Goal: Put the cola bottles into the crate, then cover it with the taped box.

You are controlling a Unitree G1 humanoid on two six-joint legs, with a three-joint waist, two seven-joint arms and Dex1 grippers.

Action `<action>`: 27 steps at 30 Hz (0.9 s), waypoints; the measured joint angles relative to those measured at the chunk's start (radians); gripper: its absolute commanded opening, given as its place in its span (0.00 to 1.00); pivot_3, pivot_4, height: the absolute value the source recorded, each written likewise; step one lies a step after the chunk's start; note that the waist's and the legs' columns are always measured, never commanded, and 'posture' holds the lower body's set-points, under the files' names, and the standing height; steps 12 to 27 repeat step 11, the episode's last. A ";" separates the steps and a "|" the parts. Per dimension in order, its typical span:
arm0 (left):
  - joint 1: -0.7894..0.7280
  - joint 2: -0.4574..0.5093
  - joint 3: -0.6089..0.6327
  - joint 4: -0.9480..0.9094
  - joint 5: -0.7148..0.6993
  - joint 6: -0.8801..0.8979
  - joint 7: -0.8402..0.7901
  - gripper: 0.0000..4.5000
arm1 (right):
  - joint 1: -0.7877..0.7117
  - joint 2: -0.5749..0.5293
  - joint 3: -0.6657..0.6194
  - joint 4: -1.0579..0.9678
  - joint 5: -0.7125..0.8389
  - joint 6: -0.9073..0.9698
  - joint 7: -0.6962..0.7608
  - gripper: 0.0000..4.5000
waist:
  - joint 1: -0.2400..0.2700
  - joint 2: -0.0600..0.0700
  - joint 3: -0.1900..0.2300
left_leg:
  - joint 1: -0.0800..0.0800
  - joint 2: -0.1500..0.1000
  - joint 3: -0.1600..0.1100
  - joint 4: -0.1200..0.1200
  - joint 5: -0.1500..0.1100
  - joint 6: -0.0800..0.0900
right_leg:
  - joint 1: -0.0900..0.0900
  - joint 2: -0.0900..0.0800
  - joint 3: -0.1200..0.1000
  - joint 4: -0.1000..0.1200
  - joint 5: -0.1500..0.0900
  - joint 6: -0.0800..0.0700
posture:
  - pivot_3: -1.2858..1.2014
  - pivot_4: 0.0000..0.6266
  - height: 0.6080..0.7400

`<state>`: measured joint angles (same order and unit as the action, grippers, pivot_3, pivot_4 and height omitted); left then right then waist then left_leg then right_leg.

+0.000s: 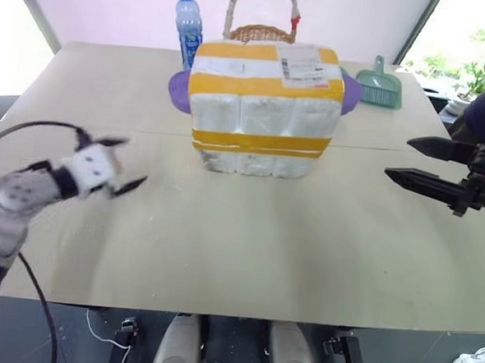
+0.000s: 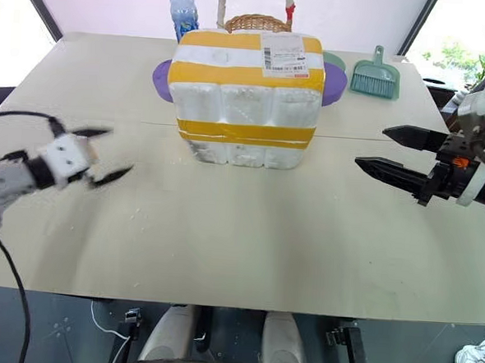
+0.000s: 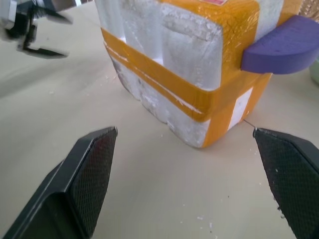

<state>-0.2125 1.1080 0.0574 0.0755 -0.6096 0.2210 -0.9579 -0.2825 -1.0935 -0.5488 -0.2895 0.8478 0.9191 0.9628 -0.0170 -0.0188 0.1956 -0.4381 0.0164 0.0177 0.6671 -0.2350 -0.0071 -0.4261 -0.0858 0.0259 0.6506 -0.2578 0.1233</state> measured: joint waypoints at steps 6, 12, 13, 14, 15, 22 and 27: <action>-0.220 0.133 0.181 0.012 -0.304 0.412 -0.257 0.94 | -0.051 0.000 0.089 0.044 -0.022 -0.046 0.020 1.00 | 0.004 0.001 -0.001 | 0.002 -0.004 0.001 0.000 0.000 0.000 | 0.003 0.000 0.000 -0.001 0.000 0.000 | 0.52 0.24 1.00; -0.320 0.135 0.160 0.053 -0.291 0.497 -0.351 0.94 | -0.107 0.000 0.145 0.087 -0.044 -0.069 0.032 1.00 | -0.004 0.001 -0.001 | 0.003 -0.001 0.001 -0.002 0.000 0.000 | 0.002 0.004 0.001 -0.001 0.000 -0.001 | 0.52 0.24 1.00; -0.320 0.135 0.160 0.053 -0.291 0.497 -0.351 0.94 | -0.107 0.000 0.145 0.087 -0.044 -0.069 0.032 1.00 | -0.004 0.001 -0.001 | 0.003 -0.001 0.001 -0.002 0.000 0.000 | 0.002 0.004 0.001 -0.001 0.000 -0.001 | 0.52 0.24 1.00; -0.320 0.135 0.160 0.053 -0.291 0.497 -0.351 0.94 | -0.107 0.000 0.145 0.087 -0.044 -0.069 0.032 1.00 | -0.004 0.001 -0.001 | 0.003 -0.001 0.001 -0.002 0.000 0.000 | 0.002 0.004 0.001 -0.001 0.000 -0.001 | 0.52 0.24 1.00; -0.320 0.135 0.160 0.053 -0.291 0.497 -0.351 0.94 | -0.107 0.000 0.145 0.087 -0.044 -0.069 0.032 1.00 | -0.004 0.001 -0.001 | 0.003 -0.001 0.001 -0.002 0.000 0.000 | 0.002 0.004 0.001 -0.001 0.000 -0.001 | 0.52 0.24 1.00; -0.320 0.135 0.160 0.053 -0.291 0.497 -0.351 0.94 | -0.107 0.000 0.145 0.087 -0.044 -0.069 0.032 1.00 | -0.004 0.001 -0.001 | 0.003 -0.001 0.001 -0.002 0.000 0.000 | 0.002 0.004 0.001 -0.001 0.000 -0.001 | 0.52 0.24 1.00; -0.320 0.135 0.160 0.053 -0.291 0.497 -0.351 0.94 | -0.107 0.000 0.145 0.087 -0.044 -0.069 0.032 1.00 | -0.004 0.001 -0.001 | 0.003 -0.001 0.001 -0.002 0.000 0.000 | 0.002 0.004 0.001 -0.001 0.000 -0.001 | 0.52 0.24 1.00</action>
